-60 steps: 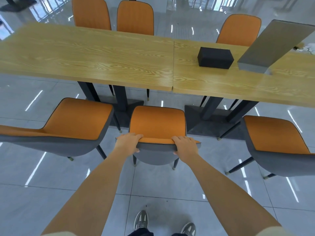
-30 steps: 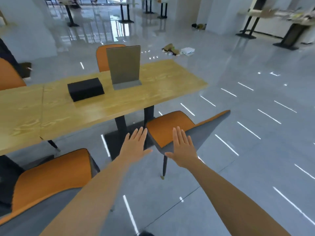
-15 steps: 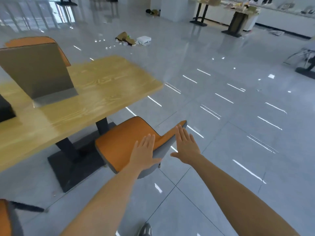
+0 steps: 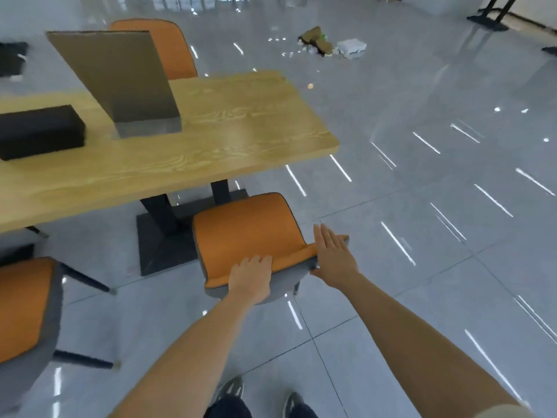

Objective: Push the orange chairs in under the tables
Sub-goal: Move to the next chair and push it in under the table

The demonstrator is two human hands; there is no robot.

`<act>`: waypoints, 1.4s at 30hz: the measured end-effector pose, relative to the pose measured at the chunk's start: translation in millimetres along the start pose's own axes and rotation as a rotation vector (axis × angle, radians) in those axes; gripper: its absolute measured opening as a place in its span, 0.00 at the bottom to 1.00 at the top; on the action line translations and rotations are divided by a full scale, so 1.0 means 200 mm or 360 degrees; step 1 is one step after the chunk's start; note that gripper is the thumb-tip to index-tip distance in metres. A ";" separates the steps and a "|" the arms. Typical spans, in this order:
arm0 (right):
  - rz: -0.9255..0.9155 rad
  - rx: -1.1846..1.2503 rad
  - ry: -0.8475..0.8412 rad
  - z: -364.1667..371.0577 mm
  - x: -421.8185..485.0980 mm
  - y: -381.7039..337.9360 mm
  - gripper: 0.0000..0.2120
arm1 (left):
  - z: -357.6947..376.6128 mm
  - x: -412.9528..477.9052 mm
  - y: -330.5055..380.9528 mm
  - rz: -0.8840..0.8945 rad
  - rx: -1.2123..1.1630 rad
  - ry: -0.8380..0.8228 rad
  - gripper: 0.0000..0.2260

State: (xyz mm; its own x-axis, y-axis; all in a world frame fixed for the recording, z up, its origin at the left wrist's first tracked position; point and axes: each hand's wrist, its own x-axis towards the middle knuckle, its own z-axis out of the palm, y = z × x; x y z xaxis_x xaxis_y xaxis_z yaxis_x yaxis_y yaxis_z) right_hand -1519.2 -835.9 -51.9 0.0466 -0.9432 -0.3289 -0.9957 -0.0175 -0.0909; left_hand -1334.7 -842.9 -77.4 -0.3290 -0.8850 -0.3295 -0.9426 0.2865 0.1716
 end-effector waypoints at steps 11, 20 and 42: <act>-0.0333 -0.0267 -0.0028 0.04 0.16 0.13 0.19 | -0.01 -0.04 -0.01 -0.0178 0.0009 -0.0001 0.13; -0.0428 -0.0334 0.0055 0.14 0.09 -0.01 0.15 | 0.00 -0.18 -0.15 -0.0141 0.0135 -0.0081 0.10; -0.0601 -0.0269 -0.0008 0.21 -0.01 -0.79 0.18 | 0.03 -0.61 -0.79 -0.0356 0.0035 -0.0044 0.12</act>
State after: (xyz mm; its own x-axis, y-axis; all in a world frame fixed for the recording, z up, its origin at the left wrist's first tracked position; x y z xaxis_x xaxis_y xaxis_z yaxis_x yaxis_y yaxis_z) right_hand -1358.5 -816.5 -77.0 0.4111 -0.8585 -0.3065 -0.9077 -0.4166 -0.0506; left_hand -1145.5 -778.4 -70.0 -0.1129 -0.9170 -0.3827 -0.9932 0.0926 0.0713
